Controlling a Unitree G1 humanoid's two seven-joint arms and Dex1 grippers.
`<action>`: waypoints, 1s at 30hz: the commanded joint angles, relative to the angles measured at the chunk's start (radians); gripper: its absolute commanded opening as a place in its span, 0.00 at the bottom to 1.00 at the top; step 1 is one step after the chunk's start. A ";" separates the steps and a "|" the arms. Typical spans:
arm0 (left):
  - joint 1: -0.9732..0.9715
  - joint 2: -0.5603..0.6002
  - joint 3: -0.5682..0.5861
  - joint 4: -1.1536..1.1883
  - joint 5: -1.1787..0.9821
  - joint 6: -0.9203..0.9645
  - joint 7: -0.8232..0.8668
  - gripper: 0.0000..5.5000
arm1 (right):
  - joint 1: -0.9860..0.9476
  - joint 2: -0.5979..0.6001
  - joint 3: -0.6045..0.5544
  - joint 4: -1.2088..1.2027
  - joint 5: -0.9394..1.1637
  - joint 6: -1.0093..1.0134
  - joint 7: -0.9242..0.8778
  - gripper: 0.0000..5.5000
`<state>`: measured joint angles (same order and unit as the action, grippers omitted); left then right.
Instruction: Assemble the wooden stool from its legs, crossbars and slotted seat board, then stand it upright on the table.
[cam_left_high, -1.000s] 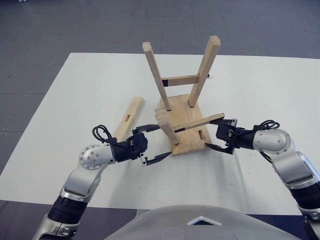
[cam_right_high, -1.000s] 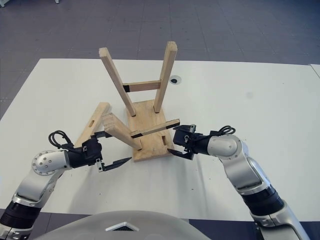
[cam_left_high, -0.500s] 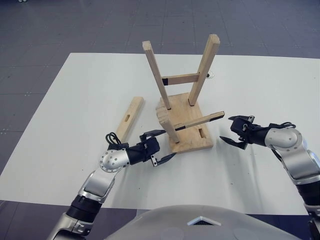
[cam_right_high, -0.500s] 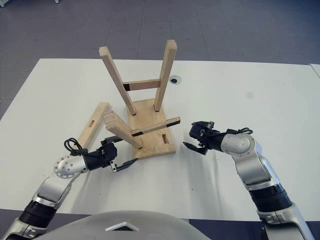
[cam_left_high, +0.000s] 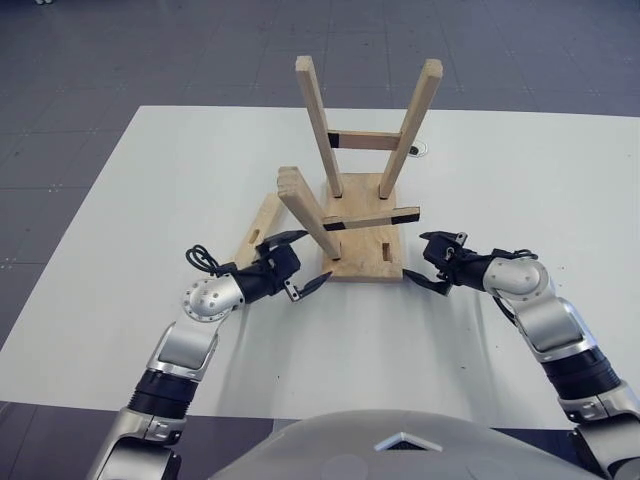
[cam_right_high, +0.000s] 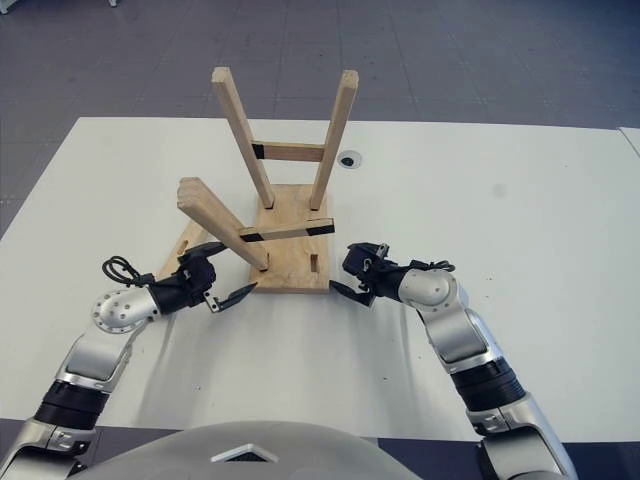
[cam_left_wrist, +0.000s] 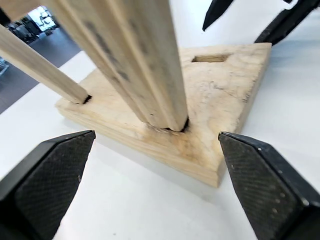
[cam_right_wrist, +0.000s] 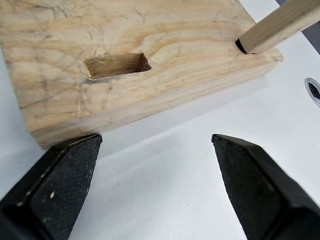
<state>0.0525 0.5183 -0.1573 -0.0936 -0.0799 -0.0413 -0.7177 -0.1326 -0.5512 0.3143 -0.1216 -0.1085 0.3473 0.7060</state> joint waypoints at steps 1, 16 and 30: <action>0.072 -0.005 0.124 -0.065 -0.113 0.056 0.033 0.83 | -0.002 0.021 -0.030 0.005 -0.007 0.067 -0.045 0.74; -0.461 -0.055 0.369 -0.534 -0.829 0.655 0.629 0.56 | 0.044 0.255 -0.263 -0.035 0.060 0.166 -0.403 0.52; -0.624 -0.005 0.295 -0.577 -1.016 0.956 0.730 0.56 | 0.008 0.242 -0.227 -0.036 0.047 0.183 -0.385 0.52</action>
<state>-0.5030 0.4980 0.1140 -0.6650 -1.0709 0.9018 -0.0087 -0.1066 -0.2984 0.0784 -0.1528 -0.0568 0.5192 0.3146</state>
